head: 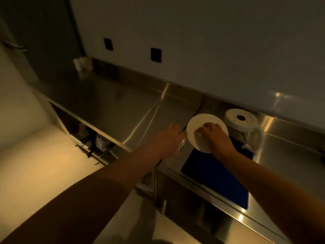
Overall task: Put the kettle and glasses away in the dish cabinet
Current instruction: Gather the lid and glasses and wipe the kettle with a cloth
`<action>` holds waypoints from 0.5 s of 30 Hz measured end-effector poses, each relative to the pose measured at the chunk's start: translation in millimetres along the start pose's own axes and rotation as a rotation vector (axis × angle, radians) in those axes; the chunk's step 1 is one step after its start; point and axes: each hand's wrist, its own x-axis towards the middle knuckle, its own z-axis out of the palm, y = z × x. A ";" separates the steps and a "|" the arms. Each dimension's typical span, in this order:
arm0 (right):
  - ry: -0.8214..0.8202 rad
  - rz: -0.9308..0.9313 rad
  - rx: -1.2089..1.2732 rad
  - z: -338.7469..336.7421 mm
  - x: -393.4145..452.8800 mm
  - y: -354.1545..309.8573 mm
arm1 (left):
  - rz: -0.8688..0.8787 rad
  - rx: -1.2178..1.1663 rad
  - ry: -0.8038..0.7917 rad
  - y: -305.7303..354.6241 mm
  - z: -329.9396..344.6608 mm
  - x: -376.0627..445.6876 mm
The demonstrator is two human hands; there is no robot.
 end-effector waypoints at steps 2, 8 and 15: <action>-0.007 -0.054 -0.008 3.5 24.2 -35.7 | -0.068 -0.004 0.023 -31.4 -0.4 -22.5; -0.015 -0.223 0.026 17.3 98.1 -120.5 | -0.246 0.070 -0.019 -121.9 8.6 -71.7; 0.001 -0.362 0.058 37.2 211.9 -203.5 | -0.372 0.069 -0.023 -240.8 13.1 -97.5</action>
